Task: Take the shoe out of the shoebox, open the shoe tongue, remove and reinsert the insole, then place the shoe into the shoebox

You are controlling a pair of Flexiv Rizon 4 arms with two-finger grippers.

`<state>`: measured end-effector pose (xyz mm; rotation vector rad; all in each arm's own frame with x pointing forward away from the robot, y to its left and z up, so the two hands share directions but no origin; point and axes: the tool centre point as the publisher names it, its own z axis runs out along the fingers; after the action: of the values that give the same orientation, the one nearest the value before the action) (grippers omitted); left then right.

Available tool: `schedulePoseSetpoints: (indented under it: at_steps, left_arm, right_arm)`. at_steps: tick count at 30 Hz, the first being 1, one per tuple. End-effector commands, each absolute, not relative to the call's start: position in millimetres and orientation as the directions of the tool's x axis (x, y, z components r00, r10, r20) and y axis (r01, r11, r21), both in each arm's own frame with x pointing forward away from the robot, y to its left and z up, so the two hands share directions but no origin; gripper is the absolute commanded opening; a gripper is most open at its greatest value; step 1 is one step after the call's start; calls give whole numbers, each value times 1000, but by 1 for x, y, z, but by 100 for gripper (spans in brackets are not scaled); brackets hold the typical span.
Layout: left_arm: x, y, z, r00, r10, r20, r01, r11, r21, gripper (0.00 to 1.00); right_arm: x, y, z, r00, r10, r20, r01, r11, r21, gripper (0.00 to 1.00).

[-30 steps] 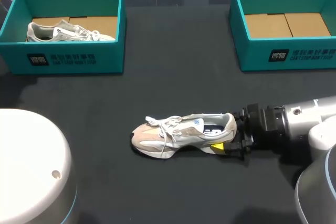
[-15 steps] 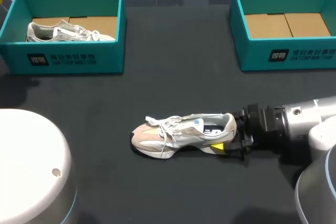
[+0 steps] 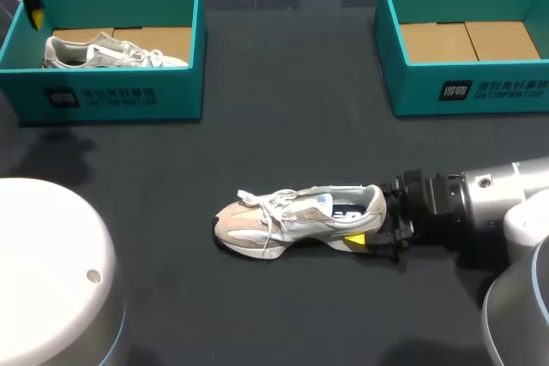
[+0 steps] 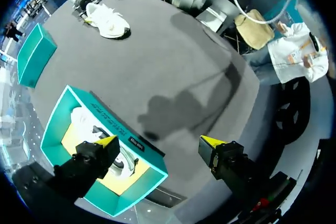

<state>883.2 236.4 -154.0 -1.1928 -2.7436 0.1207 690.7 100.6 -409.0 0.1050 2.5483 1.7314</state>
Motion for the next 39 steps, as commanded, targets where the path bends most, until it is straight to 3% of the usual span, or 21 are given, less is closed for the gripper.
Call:
schedulePoseSetpoints:
  at_steps: [1, 4, 20, 25, 32, 39]
  left_arm:
    - [865, 216, -158, -903, 417, 101, 410, 908, -82, 100]
    - [850, 198, -155, -893, 449, 34, 450, 893, 26, 100]
    - [850, 198, -155, -893, 449, 34, 450, 893, 26, 100]
    - [824, 175, -151, -982, 190, 0, 189, 978, -92, 100]
    - [782, 140, -143, -991, -134, -15, -133, 989, -72, 100]
    - [745, 106, -147, -953, -298, -54, -297, 954, -32, 100]
  right_arm:
    - [690, 103, -409, -996, 91, -10, 24, 372, 928, 0]
    - [690, 103, -409, -996, 91, -10, 24, 372, 928, 0]
    - [690, 103, -409, -996, 91, -10, 24, 372, 928, 0]
    - [690, 103, -409, -996, 91, -10, 24, 372, 928, 0]
    - [690, 103, -409, -996, 91, -10, 24, 372, 928, 0]
    - [690, 103, -409, -996, 91, -10, 24, 372, 928, 0]
